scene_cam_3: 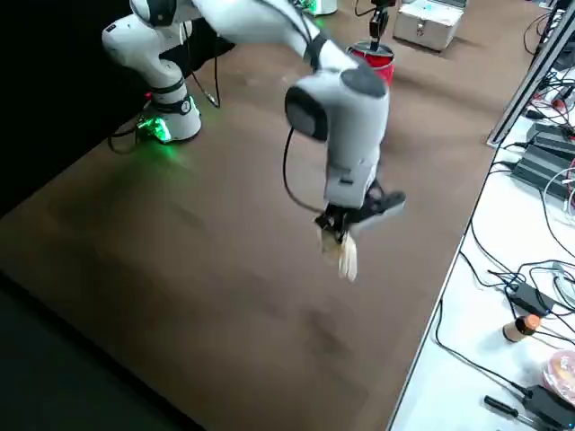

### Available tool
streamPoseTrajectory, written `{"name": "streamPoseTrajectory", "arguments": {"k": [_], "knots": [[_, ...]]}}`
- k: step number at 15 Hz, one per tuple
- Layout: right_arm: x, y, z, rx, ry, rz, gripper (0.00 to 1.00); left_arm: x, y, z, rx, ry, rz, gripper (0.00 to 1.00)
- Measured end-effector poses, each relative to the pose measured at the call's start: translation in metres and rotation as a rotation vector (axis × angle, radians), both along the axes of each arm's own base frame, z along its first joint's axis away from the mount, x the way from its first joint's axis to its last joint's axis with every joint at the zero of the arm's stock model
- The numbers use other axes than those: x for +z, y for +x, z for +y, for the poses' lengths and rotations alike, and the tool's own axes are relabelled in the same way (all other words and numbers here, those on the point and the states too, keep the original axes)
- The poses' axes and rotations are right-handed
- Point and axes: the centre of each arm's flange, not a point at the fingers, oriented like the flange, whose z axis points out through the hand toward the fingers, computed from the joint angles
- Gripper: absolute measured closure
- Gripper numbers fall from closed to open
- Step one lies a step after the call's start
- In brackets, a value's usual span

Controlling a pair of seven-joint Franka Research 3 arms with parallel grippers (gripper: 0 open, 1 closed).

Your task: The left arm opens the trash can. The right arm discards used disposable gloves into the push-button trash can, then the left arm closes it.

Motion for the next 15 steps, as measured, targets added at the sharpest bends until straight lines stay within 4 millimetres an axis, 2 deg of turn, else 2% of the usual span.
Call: {"name": "streamPoseTrajectory", "arguments": {"k": [1, 3, 4, 5, 6, 7, 8, 12, 15], "knots": [[0.011, -0.001, 0.016, 0.018, 0.006, 0.015, 0.98, 0.008, 0.0, 0.003, 0.002, 0.004, -0.002, 0.88], [0.031, -0.002, 0.048, 0.055, 0.017, 0.042, 0.98, 0.023, 0.008, 0.015, 0.018, 0.01, -0.004, 0.72], [0.045, -0.004, 0.082, 0.096, 0.036, 0.071, 0.98, 0.038, 0.02, 0.035, 0.045, 0.022, -0.001, 0.68], [0.049, -0.005, 0.101, 0.118, 0.055, 0.084, 0.98, 0.047, 0.026, 0.045, 0.058, 0.031, 0.001, 0.56], [0.052, -0.006, 0.121, 0.141, 0.08, 0.099, 0.98, 0.055, 0.03, 0.055, 0.066, 0.041, 0.004, 0.52], [0.056, -0.007, 0.141, 0.164, 0.103, 0.109, 0.98, 0.063, 0.034, 0.065, 0.066, 0.056, 0.008, 0.39], [0.064, -0.01, 0.159, 0.189, 0.121, 0.115, 0.98, 0.069, 0.035, 0.074, 0.055, 0.077, 0.017, 0.31], [0.107, -0.027, 0.234, 0.309, 0.181, 0.117, 0.98, 0.091, 0.035, 0.109, 0.003, 0.168, 0.069, 0.25], [0.127, -0.039, 0.285, 0.397, 0.212, 0.113, 0.98, 0.105, 0.044, 0.138, -0.006, 0.203, 0.089, 0.03]]}}
